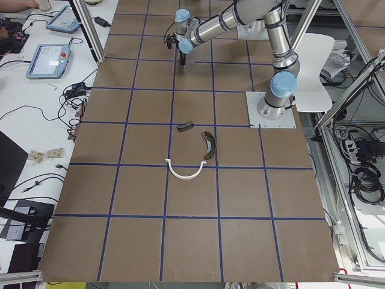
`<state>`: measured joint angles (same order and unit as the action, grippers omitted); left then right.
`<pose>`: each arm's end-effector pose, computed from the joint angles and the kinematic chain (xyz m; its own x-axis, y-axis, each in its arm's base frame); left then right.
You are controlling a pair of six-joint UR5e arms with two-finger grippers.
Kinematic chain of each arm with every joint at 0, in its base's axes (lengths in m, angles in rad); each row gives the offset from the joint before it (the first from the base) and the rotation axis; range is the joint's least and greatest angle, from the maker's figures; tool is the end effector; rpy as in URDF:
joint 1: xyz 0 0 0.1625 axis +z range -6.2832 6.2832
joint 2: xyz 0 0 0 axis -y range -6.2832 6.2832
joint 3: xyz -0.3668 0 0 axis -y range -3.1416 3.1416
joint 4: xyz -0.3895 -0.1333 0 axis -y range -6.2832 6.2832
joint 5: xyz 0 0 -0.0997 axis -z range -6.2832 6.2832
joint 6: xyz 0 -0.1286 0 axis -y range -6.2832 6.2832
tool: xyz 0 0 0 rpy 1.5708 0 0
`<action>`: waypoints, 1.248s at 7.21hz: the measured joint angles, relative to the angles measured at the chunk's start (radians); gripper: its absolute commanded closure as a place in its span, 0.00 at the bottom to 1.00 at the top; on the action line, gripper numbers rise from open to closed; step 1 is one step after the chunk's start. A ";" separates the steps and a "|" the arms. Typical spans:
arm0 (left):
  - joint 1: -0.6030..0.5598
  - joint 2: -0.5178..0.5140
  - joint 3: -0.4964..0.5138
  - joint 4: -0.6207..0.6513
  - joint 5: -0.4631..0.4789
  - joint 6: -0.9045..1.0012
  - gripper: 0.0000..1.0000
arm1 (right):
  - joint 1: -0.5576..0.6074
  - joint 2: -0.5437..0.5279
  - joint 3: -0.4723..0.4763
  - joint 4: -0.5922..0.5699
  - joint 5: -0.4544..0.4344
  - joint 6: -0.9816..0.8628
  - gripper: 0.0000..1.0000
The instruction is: Place bearing gear from tray to pile
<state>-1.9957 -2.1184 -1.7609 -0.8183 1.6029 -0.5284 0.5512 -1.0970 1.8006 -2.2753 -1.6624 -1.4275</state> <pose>-0.3571 -0.4759 0.0866 -0.9944 -0.1038 -0.0203 -0.1032 0.9942 -0.0290 -0.4170 -0.3990 0.1089 -0.9176 -0.3972 0.0140 -0.3944 0.9145 0.0904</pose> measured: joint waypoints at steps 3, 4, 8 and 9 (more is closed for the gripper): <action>0.057 0.060 -0.017 -0.025 -0.003 0.034 0.94 | 0.054 -0.165 0.003 0.121 0.011 0.171 0.75; 0.124 0.103 -0.055 -0.052 -0.008 0.111 0.94 | 0.132 -0.241 0.004 0.213 0.017 0.307 0.75; 0.573 0.302 -0.179 -0.152 0.051 0.680 0.94 | 0.610 -0.397 0.002 0.469 0.035 1.095 0.75; 0.708 0.324 -0.202 -0.157 0.078 0.816 0.94 | 0.755 -0.392 -0.002 0.465 0.064 1.331 0.75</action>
<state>-1.2874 -1.7949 -1.9633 -0.9750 1.6805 0.2873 1.3060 -1.4886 1.7986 -1.8106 -1.5982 -0.0970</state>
